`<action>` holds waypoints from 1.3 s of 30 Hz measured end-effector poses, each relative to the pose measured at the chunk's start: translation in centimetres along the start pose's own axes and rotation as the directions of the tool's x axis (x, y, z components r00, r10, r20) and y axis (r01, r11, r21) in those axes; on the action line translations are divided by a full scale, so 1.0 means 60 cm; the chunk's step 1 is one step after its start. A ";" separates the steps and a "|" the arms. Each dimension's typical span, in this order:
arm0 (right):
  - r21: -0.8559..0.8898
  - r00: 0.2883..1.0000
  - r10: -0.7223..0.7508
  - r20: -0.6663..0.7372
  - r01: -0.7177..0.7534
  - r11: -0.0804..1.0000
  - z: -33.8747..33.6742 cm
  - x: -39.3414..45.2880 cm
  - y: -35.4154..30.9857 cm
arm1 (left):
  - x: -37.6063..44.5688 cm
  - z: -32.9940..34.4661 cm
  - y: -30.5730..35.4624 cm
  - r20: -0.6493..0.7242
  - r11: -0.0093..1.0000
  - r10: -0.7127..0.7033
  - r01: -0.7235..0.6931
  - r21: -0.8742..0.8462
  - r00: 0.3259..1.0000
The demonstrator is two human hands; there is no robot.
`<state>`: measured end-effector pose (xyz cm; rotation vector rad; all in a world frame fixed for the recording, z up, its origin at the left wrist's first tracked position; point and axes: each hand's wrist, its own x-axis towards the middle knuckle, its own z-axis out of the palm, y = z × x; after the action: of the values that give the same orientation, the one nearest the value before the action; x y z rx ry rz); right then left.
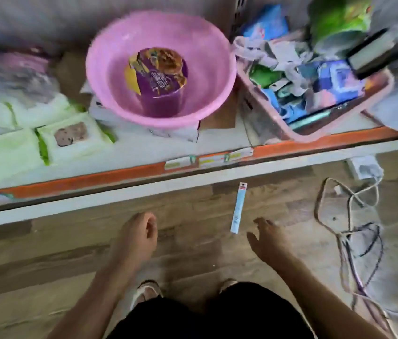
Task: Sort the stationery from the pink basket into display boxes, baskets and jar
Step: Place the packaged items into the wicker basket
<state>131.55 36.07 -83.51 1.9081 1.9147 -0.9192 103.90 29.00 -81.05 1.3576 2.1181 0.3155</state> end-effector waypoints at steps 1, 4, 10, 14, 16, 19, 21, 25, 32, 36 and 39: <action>-0.006 1.000 0.012 0.027 -0.012 1.000 0.037 0.030 0.015 | 0.018 0.042 -0.032 0.062 0.999 -0.041 0.039 0.026 0.997; 0.000 0.998 0.031 0.047 -0.032 1.000 0.116 0.108 0.032 | 0.055 0.132 -0.110 0.221 0.993 -0.097 0.079 0.086 0.970; 0.012 0.981 0.196 -0.010 -0.195 0.981 0.167 0.207 0.008 | 0.098 0.182 -0.186 0.285 0.989 -0.108 0.074 0.127 0.952; 0.084 0.957 0.289 -0.014 -0.287 0.954 0.177 0.228 0.003 | 0.115 0.180 -0.190 0.268 0.991 -0.078 0.045 0.129 0.960; 0.077 0.960 0.280 0.025 -0.281 0.957 0.178 0.229 0.001 | 0.120 0.174 -0.185 0.252 0.987 -0.074 0.034 0.158 0.965; 0.001 0.978 0.190 0.082 -0.191 0.982 0.171 0.209 -0.010 | 0.110 0.155 -0.168 0.225 0.988 -0.062 0.028 0.154 0.972; 0.009 0.989 0.109 0.104 -0.111 0.994 0.145 0.173 -0.029 | 0.090 0.120 -0.145 0.179 0.989 -0.069 0.044 0.141 0.981; 0.123 0.984 -0.080 0.161 0.061 0.991 0.024 0.045 -0.104 | 0.010 -0.014 -0.068 0.045 0.995 -0.089 0.087 0.052 0.995; 0.189 0.890 -0.442 -0.110 0.455 0.870 -0.334 -0.318 -0.327 | -0.210 -0.420 0.179 -0.370 0.969 -0.091 -0.003 -0.247 0.925; 0.126 0.768 -0.591 -0.247 0.631 0.766 -0.535 -0.527 -0.446 | -0.343 -0.666 0.294 -0.515 0.960 -0.082 -0.071 -0.270 0.853; 0.077 0.668 -0.682 -0.298 0.729 0.680 -0.640 -0.645 -0.516 | -0.420 -0.810 0.344 -0.594 0.954 -0.055 -0.134 -0.270 0.802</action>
<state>113.70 31.52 -23.57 1.3669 2.9252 -1.1267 97.80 21.57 -23.35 1.2195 2.3947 1.1746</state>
